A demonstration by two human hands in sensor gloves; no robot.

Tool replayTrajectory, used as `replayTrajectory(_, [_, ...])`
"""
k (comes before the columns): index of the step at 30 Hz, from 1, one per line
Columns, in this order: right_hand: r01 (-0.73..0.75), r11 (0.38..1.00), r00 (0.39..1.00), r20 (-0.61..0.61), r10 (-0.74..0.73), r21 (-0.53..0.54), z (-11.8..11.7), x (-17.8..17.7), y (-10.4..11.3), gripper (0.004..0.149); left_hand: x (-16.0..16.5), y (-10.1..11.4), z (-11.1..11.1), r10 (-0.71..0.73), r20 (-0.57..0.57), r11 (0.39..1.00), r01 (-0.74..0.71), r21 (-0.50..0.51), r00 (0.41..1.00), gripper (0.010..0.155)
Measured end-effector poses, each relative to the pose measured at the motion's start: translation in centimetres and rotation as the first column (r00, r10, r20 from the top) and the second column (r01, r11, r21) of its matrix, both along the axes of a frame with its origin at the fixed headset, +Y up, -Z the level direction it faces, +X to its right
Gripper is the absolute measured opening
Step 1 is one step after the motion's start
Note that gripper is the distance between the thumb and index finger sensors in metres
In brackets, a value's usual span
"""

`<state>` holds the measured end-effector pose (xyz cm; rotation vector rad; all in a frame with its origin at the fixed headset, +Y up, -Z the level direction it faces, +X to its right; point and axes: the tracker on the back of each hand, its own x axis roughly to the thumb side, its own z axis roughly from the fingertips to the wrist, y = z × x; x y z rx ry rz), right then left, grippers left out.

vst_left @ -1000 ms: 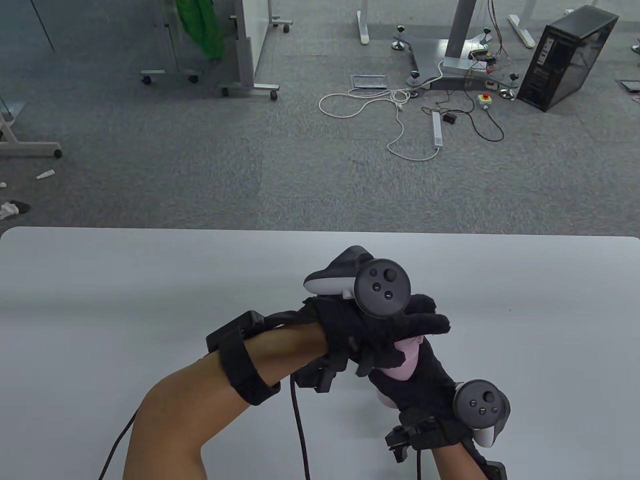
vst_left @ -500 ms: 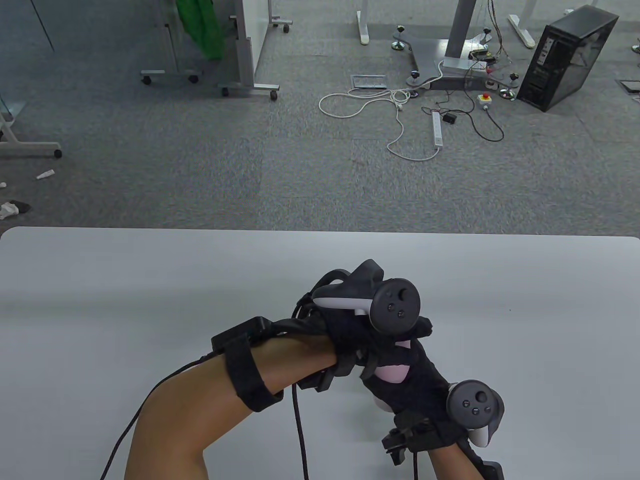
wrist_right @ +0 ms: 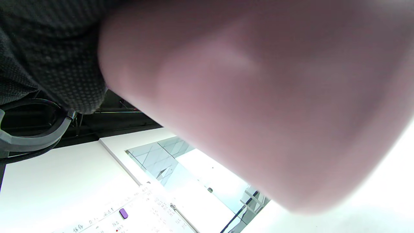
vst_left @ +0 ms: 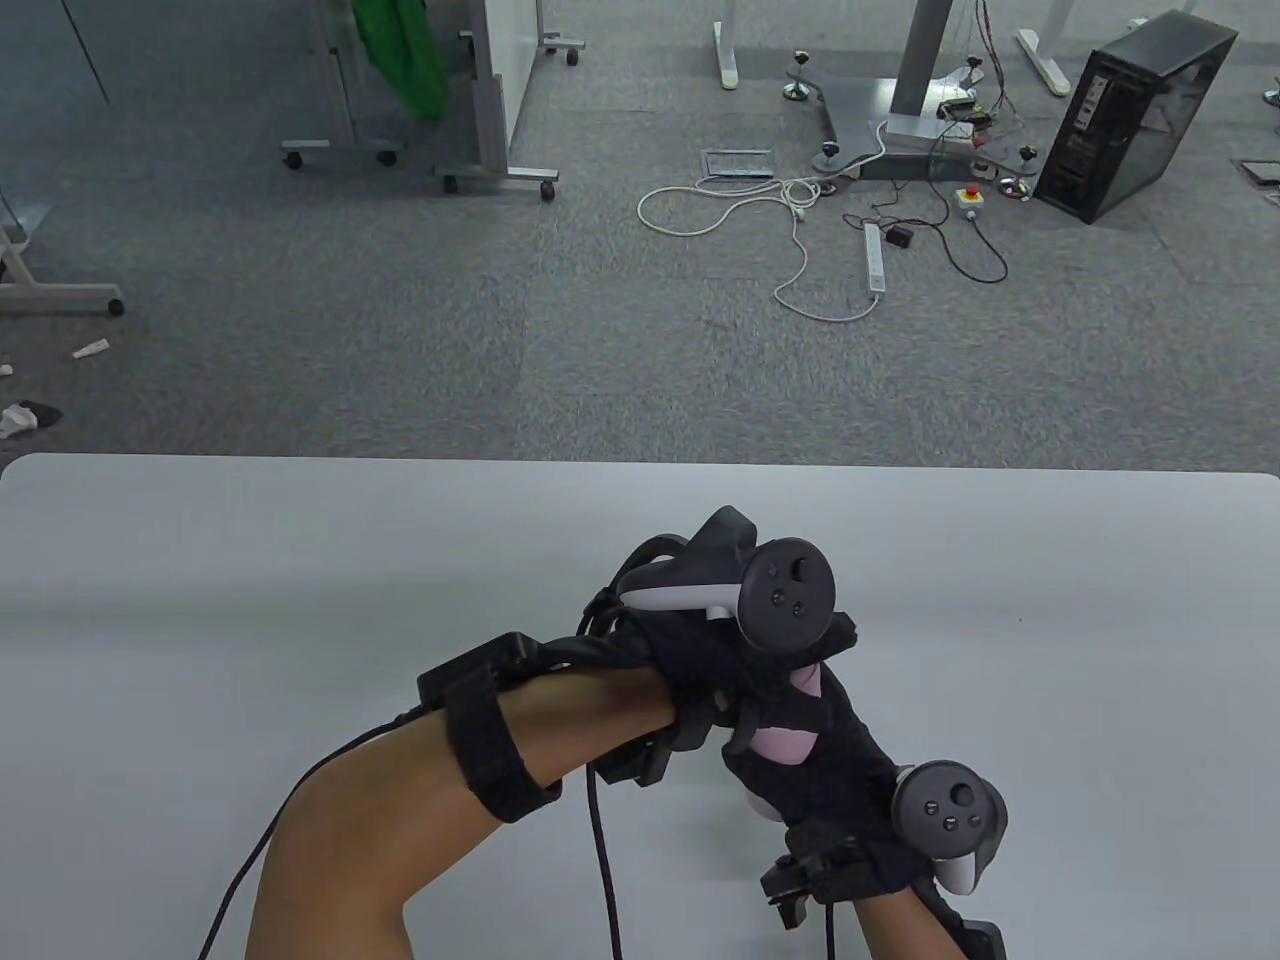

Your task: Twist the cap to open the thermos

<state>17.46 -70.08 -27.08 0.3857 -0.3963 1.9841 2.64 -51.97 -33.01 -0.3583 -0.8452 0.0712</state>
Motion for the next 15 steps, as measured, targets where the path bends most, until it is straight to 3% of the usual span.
replayTrajectory(5, [-0.015, 1.0, 0.999, 0.029, 0.015, -0.009, 0.0, 0.2, -0.2, 0.111, -0.1, 1.1, 0.1, 0.047, -0.079, 0.996, -0.041, 0.078, 0.996, 0.077])
replayTrajectory(10, [-0.009, 1.0, 1.0, 0.021, 0.009, 0.001, 0.1, 0.1, 0.0, 0.111, -1.0, 1.9, -0.7, 0.129, -0.139, 0.991, -0.125, 0.04, 0.982, 0.078])
replayTrajectory(15, [-0.003, 1.0, 1.0, 0.019, 0.003, 0.005, 0.2, 0.2, 0.1, 0.111, -1.8, 2.4, -1.4, 0.136, -0.19, 0.99, -0.125, 0.071, 0.972, 0.079])
